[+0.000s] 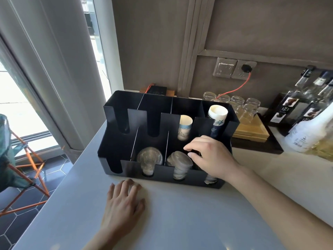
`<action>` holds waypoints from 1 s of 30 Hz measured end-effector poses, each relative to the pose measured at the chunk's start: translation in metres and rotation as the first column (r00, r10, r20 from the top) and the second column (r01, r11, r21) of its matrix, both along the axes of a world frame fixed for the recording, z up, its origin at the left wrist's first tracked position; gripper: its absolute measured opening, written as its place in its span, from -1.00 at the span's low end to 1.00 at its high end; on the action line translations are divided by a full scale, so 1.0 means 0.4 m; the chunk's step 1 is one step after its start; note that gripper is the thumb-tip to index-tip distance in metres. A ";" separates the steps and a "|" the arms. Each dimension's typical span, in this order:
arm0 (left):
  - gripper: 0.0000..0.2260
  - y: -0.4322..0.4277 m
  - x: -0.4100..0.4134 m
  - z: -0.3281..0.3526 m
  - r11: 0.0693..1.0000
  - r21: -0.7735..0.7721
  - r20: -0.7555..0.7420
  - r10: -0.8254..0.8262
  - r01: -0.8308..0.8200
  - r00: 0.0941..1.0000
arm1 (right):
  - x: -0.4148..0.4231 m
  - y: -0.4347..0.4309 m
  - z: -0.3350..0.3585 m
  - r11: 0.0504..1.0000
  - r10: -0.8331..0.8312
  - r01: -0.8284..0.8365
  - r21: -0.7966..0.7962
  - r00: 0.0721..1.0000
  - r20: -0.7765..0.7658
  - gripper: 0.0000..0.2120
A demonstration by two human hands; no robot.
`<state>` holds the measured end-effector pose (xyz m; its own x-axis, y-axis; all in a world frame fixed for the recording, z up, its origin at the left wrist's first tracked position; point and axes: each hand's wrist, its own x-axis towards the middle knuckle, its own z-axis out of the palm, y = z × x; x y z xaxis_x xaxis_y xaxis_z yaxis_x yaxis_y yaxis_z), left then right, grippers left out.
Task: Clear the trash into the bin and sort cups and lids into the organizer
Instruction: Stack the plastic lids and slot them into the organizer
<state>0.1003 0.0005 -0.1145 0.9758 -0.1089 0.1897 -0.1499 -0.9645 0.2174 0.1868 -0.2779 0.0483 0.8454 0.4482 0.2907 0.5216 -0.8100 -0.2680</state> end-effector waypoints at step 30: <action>-0.67 0.013 0.001 -0.002 0.997 -0.076 -0.001 0.008 -0.008 1.000 | 0.125 0.125 -0.069 0.888 -0.086 -0.072 -0.454 0.944 -0.317 -0.90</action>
